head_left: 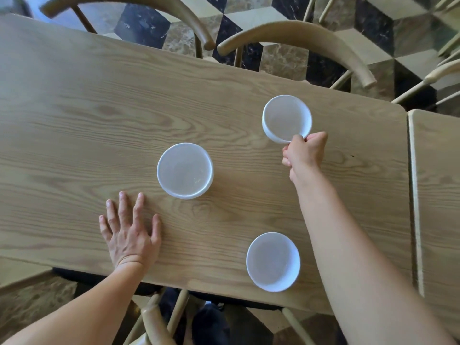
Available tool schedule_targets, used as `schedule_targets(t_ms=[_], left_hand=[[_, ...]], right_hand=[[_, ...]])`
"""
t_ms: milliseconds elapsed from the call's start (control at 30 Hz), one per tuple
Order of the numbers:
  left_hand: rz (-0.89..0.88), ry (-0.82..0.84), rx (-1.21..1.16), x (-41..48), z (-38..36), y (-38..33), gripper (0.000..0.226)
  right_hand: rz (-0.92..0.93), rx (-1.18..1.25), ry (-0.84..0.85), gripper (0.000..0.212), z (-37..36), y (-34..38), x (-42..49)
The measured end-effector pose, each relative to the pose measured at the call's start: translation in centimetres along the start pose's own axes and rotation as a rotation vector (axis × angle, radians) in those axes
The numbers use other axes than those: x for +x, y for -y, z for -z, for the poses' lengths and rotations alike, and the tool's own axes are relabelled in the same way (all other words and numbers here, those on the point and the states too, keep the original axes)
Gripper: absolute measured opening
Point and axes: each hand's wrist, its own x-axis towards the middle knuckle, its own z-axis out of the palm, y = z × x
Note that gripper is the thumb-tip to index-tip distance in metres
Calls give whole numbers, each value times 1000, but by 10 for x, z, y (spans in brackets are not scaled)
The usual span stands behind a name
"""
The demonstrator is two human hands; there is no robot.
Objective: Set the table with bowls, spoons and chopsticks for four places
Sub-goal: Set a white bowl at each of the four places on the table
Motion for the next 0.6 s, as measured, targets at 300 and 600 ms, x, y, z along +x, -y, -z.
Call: schedule_targets(t_ms=[300,600], left_hand=[[12,-9,-14,-2,3,-3,74],[8,-28,-14,-2,3,-5,72]], right_hand=[[-54,-17,-44,16,-24,23,53],[-93,47,21,21,-39,20,57]])
